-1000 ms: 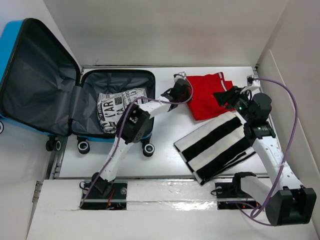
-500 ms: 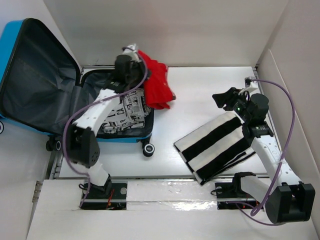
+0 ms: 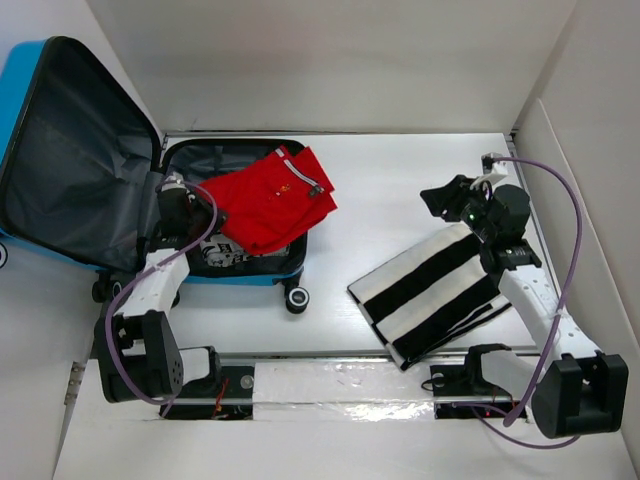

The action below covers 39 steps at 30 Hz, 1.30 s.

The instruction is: Pack the luggage

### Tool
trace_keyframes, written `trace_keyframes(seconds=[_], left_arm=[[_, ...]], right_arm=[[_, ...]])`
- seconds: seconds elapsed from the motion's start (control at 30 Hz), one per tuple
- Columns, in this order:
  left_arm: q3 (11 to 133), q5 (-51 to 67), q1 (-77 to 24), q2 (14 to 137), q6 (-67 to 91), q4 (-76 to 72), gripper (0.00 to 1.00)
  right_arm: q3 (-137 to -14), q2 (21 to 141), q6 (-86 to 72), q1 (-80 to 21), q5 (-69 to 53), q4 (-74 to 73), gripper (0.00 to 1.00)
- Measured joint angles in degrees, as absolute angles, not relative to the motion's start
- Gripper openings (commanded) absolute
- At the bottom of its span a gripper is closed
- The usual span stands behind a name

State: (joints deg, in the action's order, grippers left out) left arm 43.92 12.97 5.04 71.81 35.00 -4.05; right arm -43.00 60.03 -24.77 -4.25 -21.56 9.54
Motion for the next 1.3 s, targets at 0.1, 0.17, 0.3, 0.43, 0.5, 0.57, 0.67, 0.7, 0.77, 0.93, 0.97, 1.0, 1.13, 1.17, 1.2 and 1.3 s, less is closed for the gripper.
trace_keyframes(seconds=[0.1,0.17,0.3,0.43,0.5,0.57,0.67,0.7,0.77,0.93,0.97,1.0,1.13,1.17,1.2,1.3], left_arm=[[41.65,10.31,5.98,71.59,36.49,-4.10,0.00],[40.95,8.75,6.68,71.61,37.26,-4.10,0.00],[40.69,7.27,9.58,71.59,38.63,-4.71,0.00],[40.69,6.81,13.43,71.64,38.35,-6.15,0.00],[41.34,7.05,13.98,72.73,37.47,-6.74,0.00],[43.48,7.35,14.00,75.50,36.01,-6.50,0.00],[48.82,7.81,14.11,81.36,33.95,-4.47,0.32],[50.22,7.64,14.26,82.94,33.45,-4.25,0.53],[51.70,6.74,14.52,84.51,33.01,-4.19,0.67],[55.29,3.22,14.59,83.81,31.66,-0.99,0.73],[56.77,2.57,14.15,83.46,30.92,-0.54,0.72],[58.04,2.11,13.67,82.67,30.24,-0.47,0.65],[59.64,3.18,8.05,75.46,28.45,-2.42,0.40],[59.48,4.25,5.30,73.01,27.88,-3.62,0.36],[58.98,5.67,1.87,70.67,27.62,-5.82,0.25],[56.60,11.16,-8.14,65.69,27.99,-13.10,0.12]], right_arm=[[-43.00,60.14,-24.36,-5.63,-21.04,9.47,0.49],[-43.00,60.14,-24.05,-6.28,-20.58,9.45,0.49],[-43.00,60.14,-23.68,-7.22,-19.51,9.43,0.50],[-43.00,60.16,-23.35,-7.60,-18.92,9.41,0.50],[-43.03,60.27,-23.24,-7.77,-18.83,9.41,0.50],[-43.03,60.47,-23.07,-7.97,-18.59,9.39,0.51],[-43.03,60.58,-22.70,-8.21,-18.11,9.15,0.50],[-43.03,60.66,-22.65,-8.32,-17.80,9.06,0.48],[-43.05,61.04,-22.41,-8.62,-17.21,8.99,0.32],[-43.57,63.22,-21.80,-10.85,-14.48,8.69,0.06],[-43.75,63.75,-21.80,-11.62,-13.45,8.25,0.01],[-43.97,64.40,-21.71,-12.38,-12.29,7.79,0.00],[-44.93,67.31,-21.32,-14.13,-8.19,6.61,0.00],[-44.97,68.01,-21.30,-14.39,-7.01,6.42,0.00],[-44.97,68.62,-21.30,-14.57,-5.91,6.09,0.00],[-44.62,70.15,-22.20,-14.55,-2.52,5.76,0.00]])
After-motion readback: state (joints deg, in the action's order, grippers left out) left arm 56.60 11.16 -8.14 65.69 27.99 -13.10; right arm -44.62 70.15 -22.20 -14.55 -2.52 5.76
